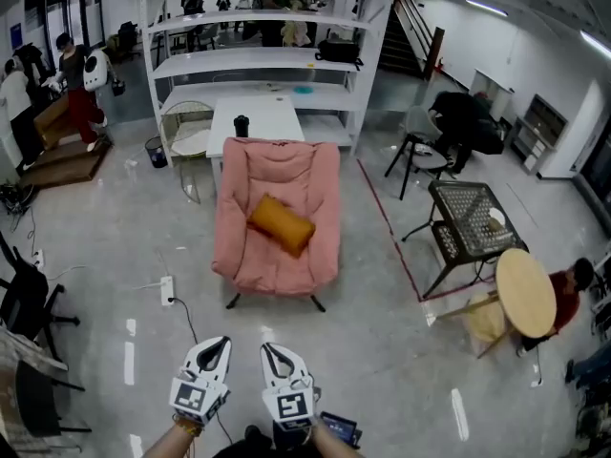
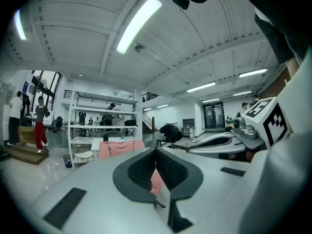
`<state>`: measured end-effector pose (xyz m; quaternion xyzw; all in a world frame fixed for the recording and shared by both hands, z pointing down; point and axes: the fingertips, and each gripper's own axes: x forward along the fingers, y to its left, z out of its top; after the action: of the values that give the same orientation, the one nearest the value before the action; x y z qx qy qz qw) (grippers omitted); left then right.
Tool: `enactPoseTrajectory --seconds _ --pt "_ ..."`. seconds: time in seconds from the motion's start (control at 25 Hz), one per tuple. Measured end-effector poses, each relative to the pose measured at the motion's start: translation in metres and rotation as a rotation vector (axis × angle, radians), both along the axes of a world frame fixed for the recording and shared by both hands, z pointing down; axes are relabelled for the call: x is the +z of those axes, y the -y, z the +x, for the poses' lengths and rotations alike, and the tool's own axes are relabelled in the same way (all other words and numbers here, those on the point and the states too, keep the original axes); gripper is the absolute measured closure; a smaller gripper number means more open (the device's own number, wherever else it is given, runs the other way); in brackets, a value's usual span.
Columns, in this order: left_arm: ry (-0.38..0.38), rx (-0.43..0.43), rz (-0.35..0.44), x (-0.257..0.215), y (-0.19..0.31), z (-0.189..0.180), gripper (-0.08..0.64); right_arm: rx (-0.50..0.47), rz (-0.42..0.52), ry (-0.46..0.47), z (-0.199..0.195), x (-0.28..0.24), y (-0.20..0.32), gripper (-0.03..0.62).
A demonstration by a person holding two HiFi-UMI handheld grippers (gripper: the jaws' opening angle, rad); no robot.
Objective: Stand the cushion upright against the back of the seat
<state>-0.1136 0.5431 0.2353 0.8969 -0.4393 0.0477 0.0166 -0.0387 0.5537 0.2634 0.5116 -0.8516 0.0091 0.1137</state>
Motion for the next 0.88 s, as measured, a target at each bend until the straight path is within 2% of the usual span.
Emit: enactPoseTrajectory --seconds 0.2,0.4,0.6,0.76,0.88 --pt "0.034 -0.017 -0.002 0.006 0.021 0.023 0.546 -0.024 0.009 -0.006 0.02 0.003 0.025 0.575" --pt "0.042 -0.027 -0.019 0.008 0.043 0.025 0.546 -0.044 -0.002 0.003 0.02 0.005 0.051 0.575" --pt "0.026 -0.034 -0.025 0.014 0.074 0.012 0.546 -0.051 -0.023 -0.02 0.009 0.015 0.076 0.575" --pt "0.056 -0.047 -0.055 0.001 0.113 -0.008 0.546 -0.048 -0.02 -0.043 -0.012 0.016 0.113 0.575" --pt "0.034 -0.005 -0.037 0.013 0.137 -0.022 0.546 -0.034 -0.016 -0.071 -0.028 0.015 0.137 0.575"
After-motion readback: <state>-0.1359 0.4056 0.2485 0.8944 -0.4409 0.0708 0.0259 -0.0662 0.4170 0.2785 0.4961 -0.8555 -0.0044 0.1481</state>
